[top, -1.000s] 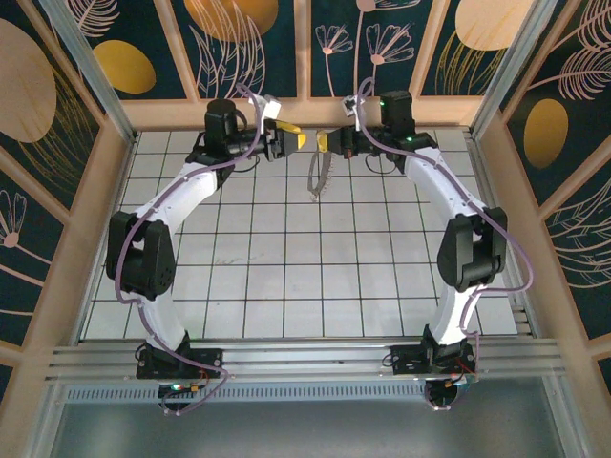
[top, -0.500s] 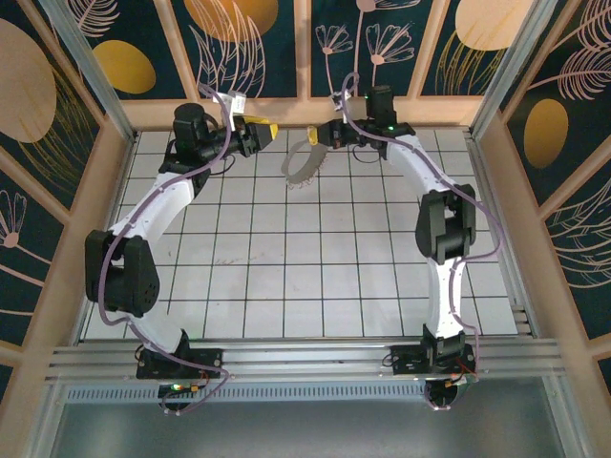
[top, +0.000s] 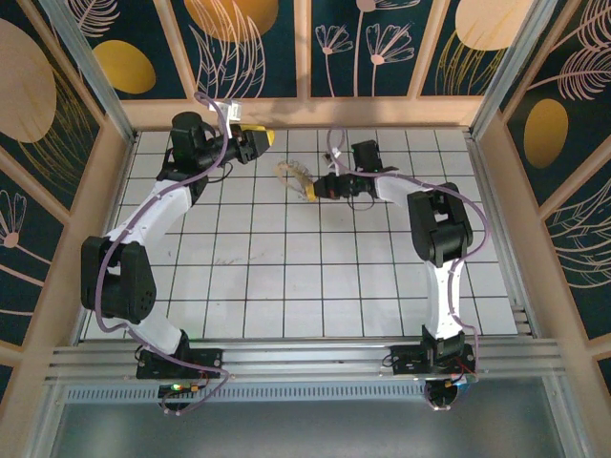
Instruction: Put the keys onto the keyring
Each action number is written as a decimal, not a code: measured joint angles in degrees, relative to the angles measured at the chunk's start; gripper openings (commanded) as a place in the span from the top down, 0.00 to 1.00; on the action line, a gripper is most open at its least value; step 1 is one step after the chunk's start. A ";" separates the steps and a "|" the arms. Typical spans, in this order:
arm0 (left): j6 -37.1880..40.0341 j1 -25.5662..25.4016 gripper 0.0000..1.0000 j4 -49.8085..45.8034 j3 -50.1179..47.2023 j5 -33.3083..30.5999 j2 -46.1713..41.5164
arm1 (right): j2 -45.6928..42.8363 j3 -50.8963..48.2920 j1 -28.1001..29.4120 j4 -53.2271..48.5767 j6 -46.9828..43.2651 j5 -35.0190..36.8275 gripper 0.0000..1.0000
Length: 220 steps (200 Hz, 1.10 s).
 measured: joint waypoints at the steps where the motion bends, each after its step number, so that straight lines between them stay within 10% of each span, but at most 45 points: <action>1: -0.04 0.00 0.52 0.07 -0.04 0.00 0.00 | -0.07 -0.24 0.02 0.11 0.00 0.04 1.00; 116: -1.36 0.00 0.51 1.81 -2.03 0.63 0.02 | -3.93 -18.64 5.16 12.46 10.16 4.09 1.00; 155: -2.40 0.00 0.48 2.51 -2.03 1.14 0.13 | -6.14 -22.43 7.76 15.43 13.03 2.93 0.30; 220: -4.61 0.00 0.02 5.27 -4.17 2.58 -0.02 | -25.03 -26.71 4.74 13.75 12.07 2.95 0.06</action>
